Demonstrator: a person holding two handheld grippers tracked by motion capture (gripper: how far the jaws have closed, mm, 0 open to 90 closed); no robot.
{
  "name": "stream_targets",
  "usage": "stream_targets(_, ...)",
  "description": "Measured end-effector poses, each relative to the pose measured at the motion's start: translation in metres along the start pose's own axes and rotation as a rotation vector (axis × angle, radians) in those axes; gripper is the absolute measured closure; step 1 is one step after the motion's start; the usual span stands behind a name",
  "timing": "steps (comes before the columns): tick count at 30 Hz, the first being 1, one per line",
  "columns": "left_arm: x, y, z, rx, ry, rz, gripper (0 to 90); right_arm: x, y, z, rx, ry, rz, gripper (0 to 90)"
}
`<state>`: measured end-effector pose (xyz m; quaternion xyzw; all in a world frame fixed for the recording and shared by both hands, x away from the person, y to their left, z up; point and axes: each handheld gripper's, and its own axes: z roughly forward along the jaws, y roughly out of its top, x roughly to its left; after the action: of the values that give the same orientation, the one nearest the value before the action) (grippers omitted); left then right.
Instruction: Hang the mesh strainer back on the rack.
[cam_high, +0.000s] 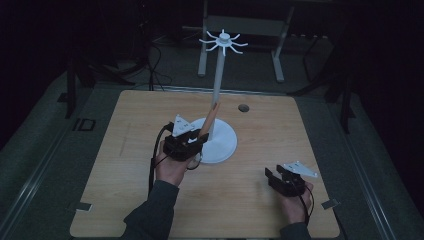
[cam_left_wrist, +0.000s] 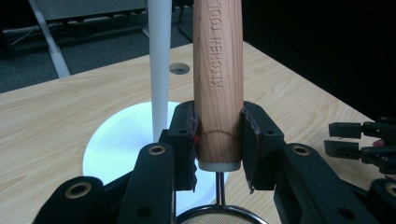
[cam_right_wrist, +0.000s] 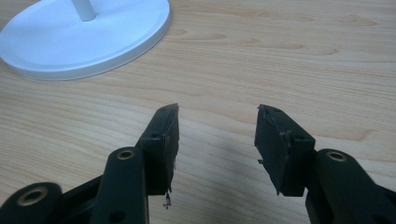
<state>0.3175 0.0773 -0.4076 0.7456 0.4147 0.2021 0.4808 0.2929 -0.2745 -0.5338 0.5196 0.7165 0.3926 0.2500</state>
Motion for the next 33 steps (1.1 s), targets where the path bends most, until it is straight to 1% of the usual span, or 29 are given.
stream_targets(13,0.001,0.006,-0.004,-0.026,0.006,-0.010,68.5,0.000,0.000,0.000,0.001,-0.002,0.004,49.4)
stream_targets(33,0.003,0.017,-0.013,-0.096,0.031,-0.037,68.5,0.000,-0.001,0.001,0.002,-0.004,0.001,49.4)
